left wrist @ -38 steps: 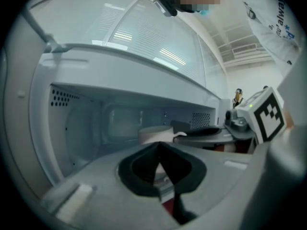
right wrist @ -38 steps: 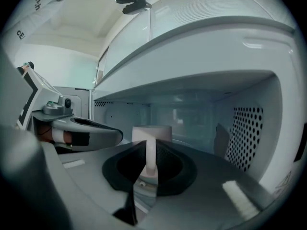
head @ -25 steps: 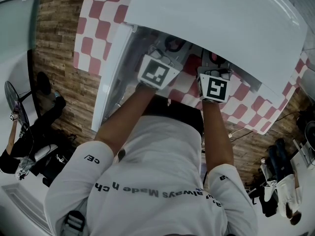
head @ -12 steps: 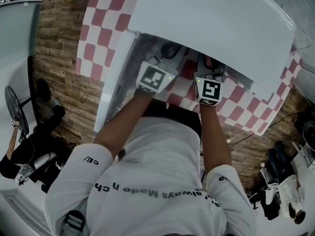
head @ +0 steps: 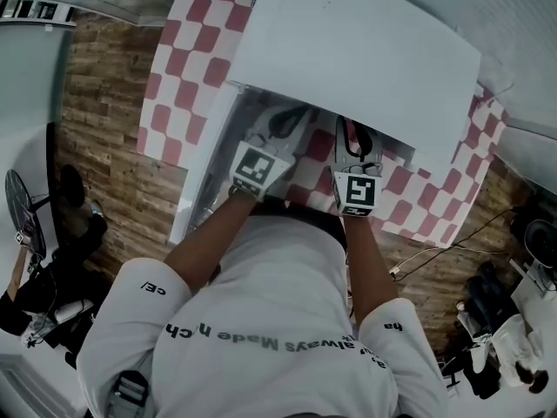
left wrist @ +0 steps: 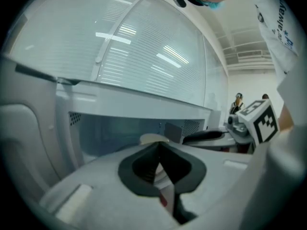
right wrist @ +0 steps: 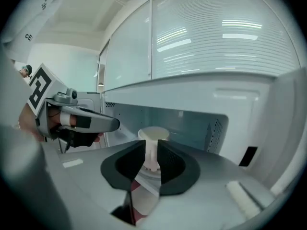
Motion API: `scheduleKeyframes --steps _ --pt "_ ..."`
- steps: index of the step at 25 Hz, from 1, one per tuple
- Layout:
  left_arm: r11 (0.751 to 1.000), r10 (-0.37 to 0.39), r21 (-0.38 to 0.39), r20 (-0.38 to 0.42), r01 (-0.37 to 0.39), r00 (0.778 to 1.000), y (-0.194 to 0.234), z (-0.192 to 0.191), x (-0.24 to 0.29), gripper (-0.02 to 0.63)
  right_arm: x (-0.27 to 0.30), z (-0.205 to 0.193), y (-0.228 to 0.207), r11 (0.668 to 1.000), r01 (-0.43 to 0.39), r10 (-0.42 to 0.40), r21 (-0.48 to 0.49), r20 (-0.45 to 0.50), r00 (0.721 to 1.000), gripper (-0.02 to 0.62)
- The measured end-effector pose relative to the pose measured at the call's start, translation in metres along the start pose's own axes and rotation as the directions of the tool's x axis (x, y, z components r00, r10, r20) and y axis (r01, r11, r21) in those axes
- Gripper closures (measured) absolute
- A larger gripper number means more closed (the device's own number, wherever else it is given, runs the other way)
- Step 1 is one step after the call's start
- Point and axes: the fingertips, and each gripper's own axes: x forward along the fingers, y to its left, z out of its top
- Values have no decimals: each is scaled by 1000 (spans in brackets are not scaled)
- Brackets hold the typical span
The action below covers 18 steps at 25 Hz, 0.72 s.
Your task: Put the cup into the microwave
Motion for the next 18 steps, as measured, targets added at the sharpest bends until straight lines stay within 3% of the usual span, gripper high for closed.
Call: scheduleKeyframes --steps 10,18 --pt "999 -31 8 22 31 999 -23 54 -36 603 -68 59 3 1000 -14 14 14 9 1000 531" --pt "998 -65 21 49 64 997 -49 117 -65 602 -108 135 12 999 -40 39 12 66 997 540"
